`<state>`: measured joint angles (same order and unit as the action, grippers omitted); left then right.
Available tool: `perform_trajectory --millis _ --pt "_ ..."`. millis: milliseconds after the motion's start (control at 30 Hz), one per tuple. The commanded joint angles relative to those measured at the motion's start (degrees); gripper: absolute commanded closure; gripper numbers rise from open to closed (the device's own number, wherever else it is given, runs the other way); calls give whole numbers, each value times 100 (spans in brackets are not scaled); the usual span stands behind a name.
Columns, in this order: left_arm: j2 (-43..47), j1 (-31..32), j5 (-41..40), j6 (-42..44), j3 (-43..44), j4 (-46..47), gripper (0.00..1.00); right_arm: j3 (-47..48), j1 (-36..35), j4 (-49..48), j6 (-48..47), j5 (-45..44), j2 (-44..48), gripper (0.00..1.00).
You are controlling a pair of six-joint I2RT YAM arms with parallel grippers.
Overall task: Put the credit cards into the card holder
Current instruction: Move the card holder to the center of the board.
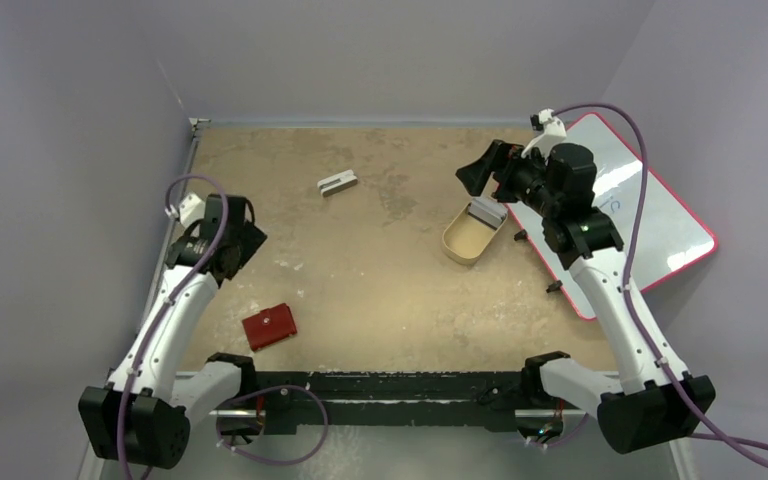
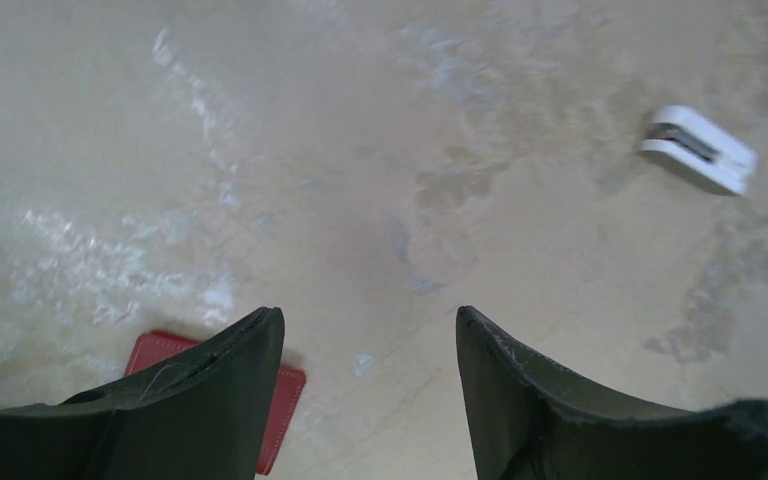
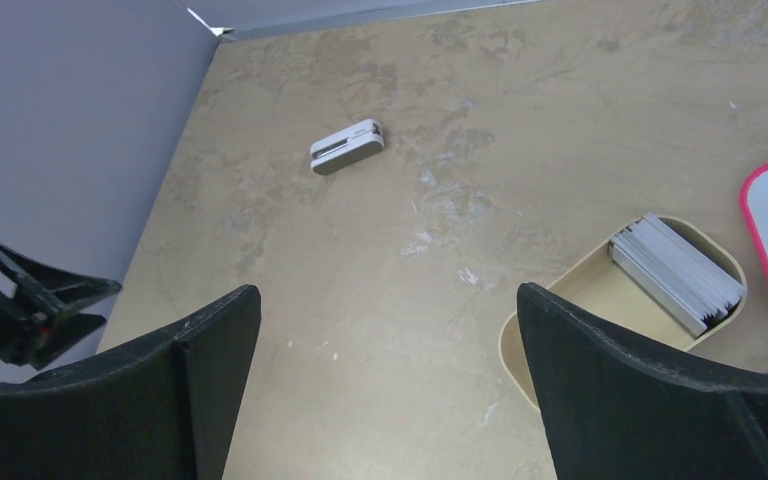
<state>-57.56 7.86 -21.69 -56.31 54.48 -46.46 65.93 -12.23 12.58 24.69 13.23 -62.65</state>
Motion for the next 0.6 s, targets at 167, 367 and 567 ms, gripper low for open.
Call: perform_trajectory --millis 167,367,567 --pt "-1067 -43 -137 -1753 -895 -523 37 -28 28 -513 68 497 5 1" --pt "-1090 -39 -246 -2281 -1309 -1035 31 -90 29 -505 43 546 21 1" --pt "-705 -43 160 -2484 -1885 -857 28 -63 30 -417 -43 592 39 1"
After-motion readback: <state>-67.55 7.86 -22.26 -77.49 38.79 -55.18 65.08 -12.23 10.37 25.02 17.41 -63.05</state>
